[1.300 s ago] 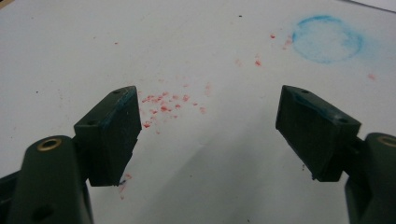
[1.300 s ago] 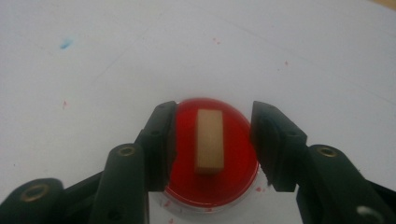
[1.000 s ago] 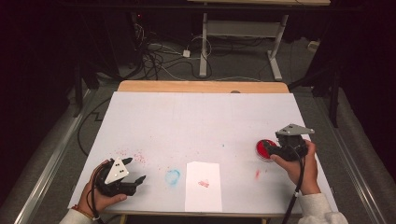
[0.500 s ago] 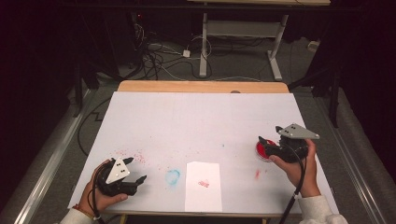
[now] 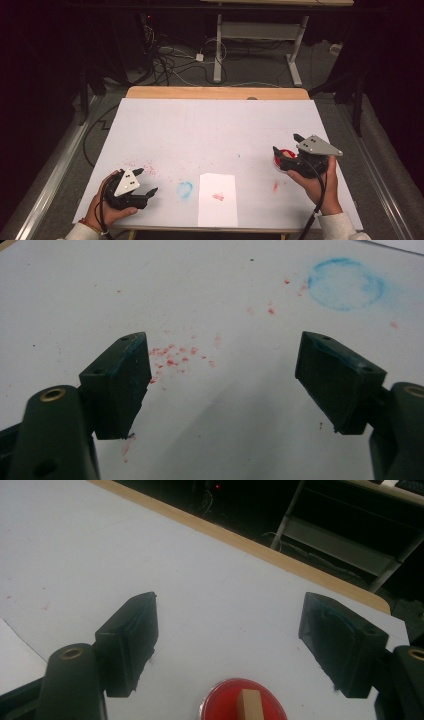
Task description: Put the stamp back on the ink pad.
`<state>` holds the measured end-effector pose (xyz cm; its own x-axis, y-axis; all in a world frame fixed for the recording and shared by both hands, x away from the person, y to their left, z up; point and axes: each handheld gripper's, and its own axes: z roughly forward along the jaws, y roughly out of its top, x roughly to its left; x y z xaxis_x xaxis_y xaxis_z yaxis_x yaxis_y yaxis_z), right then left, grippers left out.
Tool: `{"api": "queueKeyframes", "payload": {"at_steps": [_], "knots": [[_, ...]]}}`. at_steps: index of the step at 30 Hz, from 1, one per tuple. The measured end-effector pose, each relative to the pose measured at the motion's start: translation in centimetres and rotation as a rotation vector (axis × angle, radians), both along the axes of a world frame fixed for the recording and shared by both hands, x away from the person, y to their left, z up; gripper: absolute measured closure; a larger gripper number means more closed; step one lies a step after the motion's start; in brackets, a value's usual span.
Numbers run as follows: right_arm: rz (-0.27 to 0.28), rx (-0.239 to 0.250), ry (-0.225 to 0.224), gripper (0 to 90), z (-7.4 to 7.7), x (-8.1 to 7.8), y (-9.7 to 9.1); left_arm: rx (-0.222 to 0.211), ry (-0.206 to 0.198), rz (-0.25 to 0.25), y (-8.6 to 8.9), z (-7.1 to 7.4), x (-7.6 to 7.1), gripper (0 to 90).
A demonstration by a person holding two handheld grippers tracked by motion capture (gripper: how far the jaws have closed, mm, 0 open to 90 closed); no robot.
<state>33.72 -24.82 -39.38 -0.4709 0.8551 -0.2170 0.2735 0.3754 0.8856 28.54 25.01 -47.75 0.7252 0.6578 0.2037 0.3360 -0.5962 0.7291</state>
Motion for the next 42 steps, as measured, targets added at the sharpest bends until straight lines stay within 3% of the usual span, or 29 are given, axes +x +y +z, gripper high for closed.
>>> {"api": "queueKeyframes", "payload": {"at_steps": [42], "knots": [[0.079,-0.047,-0.085,21.2,0.1,-5.0,-0.1,0.005,0.001,0.001,-0.1,0.0,0.0,21.5]]}}
